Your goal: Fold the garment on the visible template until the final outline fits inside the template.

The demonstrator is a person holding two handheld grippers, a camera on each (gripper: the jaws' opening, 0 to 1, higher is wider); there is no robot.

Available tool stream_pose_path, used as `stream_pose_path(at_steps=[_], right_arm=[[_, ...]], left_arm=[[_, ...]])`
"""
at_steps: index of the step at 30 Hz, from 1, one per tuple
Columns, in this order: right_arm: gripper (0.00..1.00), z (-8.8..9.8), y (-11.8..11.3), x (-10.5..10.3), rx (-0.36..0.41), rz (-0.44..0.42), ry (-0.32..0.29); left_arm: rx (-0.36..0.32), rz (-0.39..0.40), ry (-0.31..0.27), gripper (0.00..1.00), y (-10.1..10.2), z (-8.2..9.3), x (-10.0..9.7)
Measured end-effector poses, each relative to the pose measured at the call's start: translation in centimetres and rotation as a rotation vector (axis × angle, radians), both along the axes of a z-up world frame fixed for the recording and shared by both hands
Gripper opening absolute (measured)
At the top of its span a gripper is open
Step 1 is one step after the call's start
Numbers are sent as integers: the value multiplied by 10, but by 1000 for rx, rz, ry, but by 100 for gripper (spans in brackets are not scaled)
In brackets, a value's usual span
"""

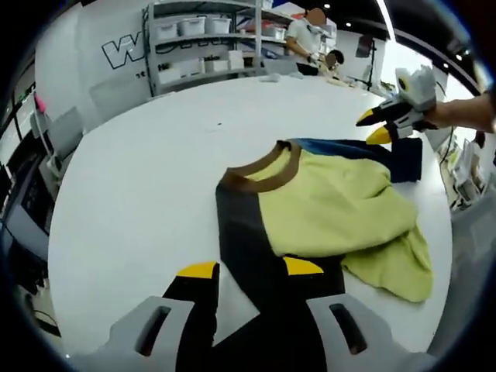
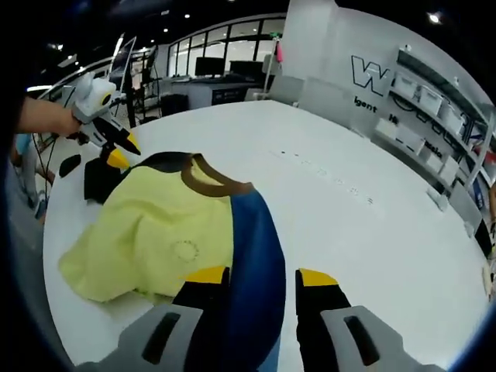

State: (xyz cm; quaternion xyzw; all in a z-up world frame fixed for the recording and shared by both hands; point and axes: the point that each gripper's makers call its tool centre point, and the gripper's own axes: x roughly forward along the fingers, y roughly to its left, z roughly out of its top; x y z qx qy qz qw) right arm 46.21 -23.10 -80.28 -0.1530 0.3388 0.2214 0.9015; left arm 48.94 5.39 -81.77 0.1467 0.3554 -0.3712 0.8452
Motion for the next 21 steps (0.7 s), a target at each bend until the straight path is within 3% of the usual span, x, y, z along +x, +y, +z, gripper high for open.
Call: stream_pose_path(at_steps=[6,15,18,21], right_arm=[[29,-13,3,3,8,-15,38],[22,-31,2,7,-32,-13,53],[14,-34,2,7,-47,1,51],[7,-37,1,7,-60,8,54]], left_arm=[[15,-18,3,28,-4,-7,4],[71,-52,11,11,-3,-18,9],[92,-62,-6,3,-2,-18,12],[81,-64,0,3,-3,-18,15]])
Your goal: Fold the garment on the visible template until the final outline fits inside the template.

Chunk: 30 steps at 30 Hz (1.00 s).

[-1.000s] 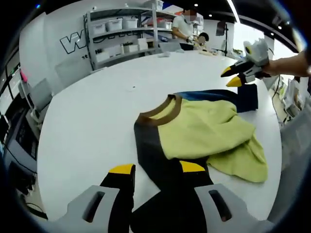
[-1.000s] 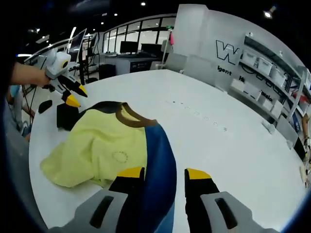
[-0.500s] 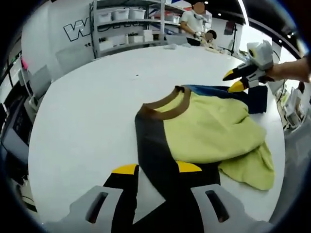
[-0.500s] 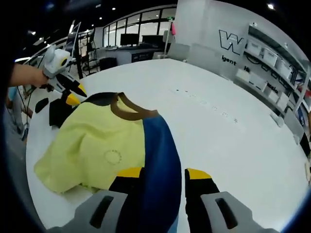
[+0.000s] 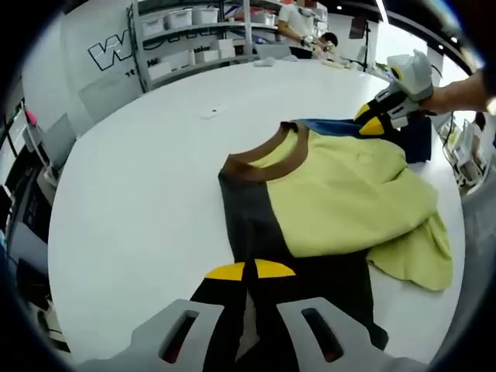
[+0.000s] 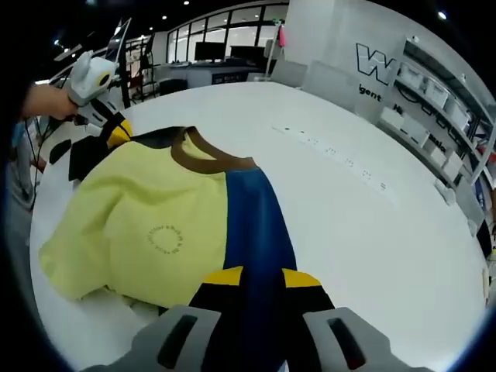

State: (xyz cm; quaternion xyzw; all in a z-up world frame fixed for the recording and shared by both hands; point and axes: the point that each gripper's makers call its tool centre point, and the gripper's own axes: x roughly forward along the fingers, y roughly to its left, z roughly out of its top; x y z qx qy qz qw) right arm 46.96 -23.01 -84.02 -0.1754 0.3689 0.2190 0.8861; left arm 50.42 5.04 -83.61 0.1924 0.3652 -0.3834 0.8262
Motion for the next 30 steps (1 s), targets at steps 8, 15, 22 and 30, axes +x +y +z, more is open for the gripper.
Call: stream_pose_path(at_steps=[8,15,22,30], right_arm=[[0,4,-4,7,-32,20,-36],[0,6,-16,14,-69,6,-46],[1,6,-19,11,-78,-27,-36],[17,26,-8,-3,-44,12,-84]], left_arm=[[17,-17,-40,2,-1,4,14],[17,0,-63,2,-1,10,26],[19,-14,-75,7,-11,15,20],[19,-49,-102,19,-18,29,2]])
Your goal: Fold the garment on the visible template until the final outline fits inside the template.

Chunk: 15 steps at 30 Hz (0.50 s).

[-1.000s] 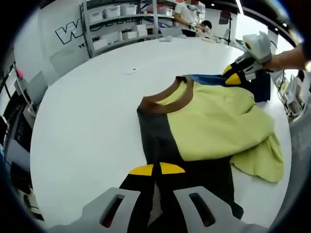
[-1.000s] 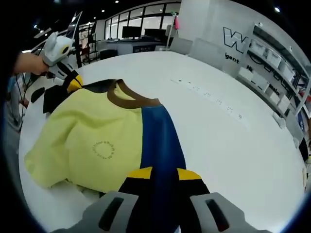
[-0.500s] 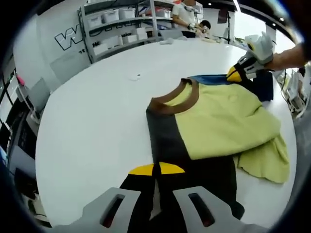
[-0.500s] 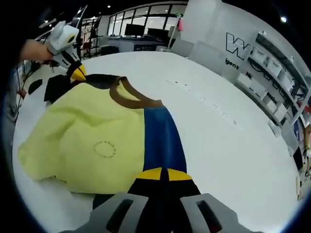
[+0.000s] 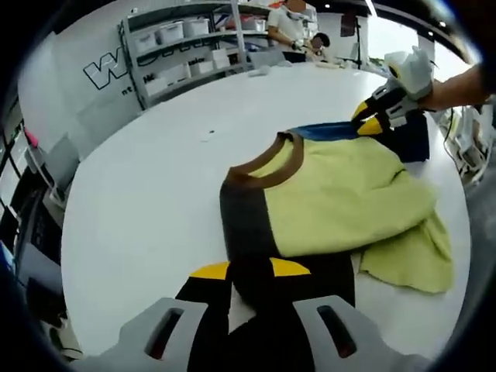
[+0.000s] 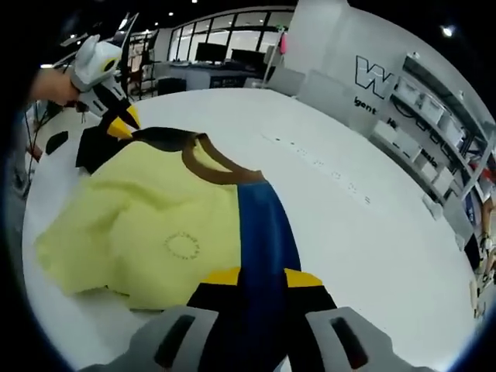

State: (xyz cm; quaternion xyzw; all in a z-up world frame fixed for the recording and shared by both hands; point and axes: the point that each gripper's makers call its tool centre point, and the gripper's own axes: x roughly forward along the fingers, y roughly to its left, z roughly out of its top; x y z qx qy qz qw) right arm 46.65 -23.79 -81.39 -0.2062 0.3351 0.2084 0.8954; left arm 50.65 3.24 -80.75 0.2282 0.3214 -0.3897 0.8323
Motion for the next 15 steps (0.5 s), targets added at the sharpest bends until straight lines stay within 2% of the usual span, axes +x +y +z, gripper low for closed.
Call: stream_pose_path(at_steps=[7,12,15], right_arm=[[26,12,8,-16,16,8,-21],[31,18,11,-26,29,-1,-33],[32,24,15,-36,43,-6,-49]], left_arm=[[-29,-22,-3,19,-8,7,-20],[-36,-41,20,16,-12,2,-38],[-46,-77,56,15,-19,-3,-53]])
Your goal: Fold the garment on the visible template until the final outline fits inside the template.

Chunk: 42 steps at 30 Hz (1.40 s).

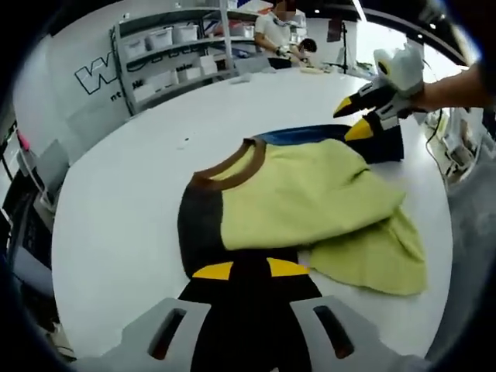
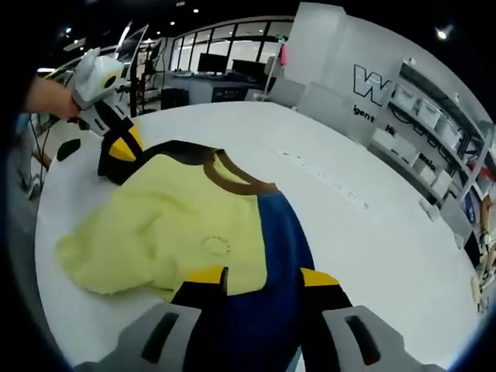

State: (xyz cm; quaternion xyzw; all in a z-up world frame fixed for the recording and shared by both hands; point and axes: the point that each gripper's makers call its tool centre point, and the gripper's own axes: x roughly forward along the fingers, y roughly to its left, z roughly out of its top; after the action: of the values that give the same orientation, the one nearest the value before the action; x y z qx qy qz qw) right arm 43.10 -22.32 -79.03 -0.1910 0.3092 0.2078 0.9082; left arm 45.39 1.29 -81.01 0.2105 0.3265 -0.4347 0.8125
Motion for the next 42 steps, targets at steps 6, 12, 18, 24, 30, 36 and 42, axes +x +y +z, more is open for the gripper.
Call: stream_pose_path(at_steps=[6,12,18,24,30,36,42], right_arm=[[37,8,9,-20,37,-12,-15],[43,22,13,-40,79,-34,-45],[54,29,16,-61,157,-92,-39],[65,29,24,-95,224,-116,-22],[67,29,23,-114,255,-156,-7],[67,28,18,-121,275,-209,-9],[67,26,19,-127,282,-226,-6]], left_arm=[[2,-79,30,13,-16,-5,-18],[-2,-114,50,13,-27,-9,-28],[8,-146,70,13,-35,-17,-36],[3,-139,90,11,-42,-23,-40],[23,-129,77,7,-41,-26,-40],[33,-135,70,3,-37,-30,-45],[46,-140,72,3,-34,-29,-50]])
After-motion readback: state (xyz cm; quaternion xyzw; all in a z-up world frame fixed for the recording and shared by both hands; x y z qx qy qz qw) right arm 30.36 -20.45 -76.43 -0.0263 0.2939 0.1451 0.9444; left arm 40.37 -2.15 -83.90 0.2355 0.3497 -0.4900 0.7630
